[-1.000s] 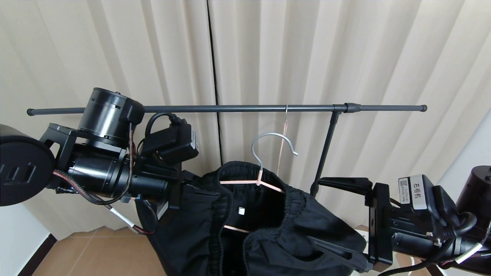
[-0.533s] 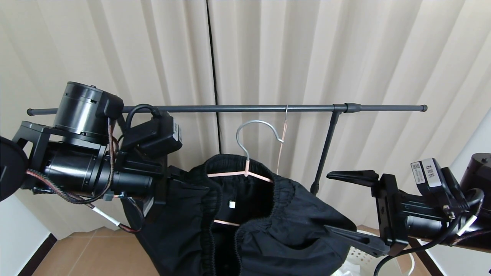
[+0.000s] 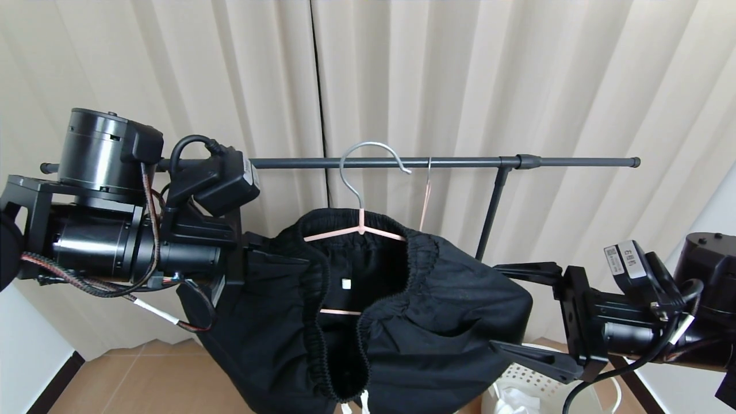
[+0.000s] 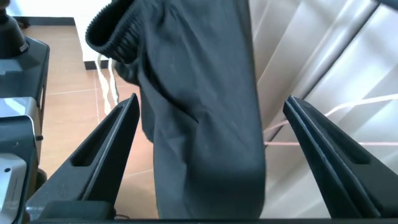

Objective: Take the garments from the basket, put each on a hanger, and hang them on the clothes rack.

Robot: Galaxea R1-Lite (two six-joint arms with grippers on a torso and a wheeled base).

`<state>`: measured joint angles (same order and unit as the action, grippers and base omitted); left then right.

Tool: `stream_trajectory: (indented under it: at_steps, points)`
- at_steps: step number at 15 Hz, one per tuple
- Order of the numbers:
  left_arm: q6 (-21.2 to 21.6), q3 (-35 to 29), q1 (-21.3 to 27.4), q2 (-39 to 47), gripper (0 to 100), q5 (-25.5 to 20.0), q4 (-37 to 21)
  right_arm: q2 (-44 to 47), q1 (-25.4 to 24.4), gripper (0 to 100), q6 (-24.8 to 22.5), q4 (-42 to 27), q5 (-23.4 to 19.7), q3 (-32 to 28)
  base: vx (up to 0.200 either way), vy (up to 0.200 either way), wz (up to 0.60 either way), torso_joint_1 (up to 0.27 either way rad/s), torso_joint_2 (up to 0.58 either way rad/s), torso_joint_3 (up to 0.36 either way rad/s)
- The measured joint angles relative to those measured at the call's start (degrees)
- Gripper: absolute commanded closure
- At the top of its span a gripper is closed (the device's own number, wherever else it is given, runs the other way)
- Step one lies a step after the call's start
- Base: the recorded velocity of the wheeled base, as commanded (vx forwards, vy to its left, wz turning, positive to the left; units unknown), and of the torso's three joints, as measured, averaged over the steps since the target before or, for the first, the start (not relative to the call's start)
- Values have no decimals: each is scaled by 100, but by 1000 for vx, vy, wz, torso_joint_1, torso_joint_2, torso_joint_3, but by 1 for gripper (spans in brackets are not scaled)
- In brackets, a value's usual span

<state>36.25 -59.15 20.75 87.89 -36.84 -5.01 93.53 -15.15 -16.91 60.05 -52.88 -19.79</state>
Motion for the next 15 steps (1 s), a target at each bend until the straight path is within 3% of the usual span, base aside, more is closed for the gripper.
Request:
stream_trajectory:
  at_steps: [15]
  points:
    - [-179,5,-133,-247,100,-5,23,1399,361,0,-340,196,41,-278,0,0,0,0,0,0]
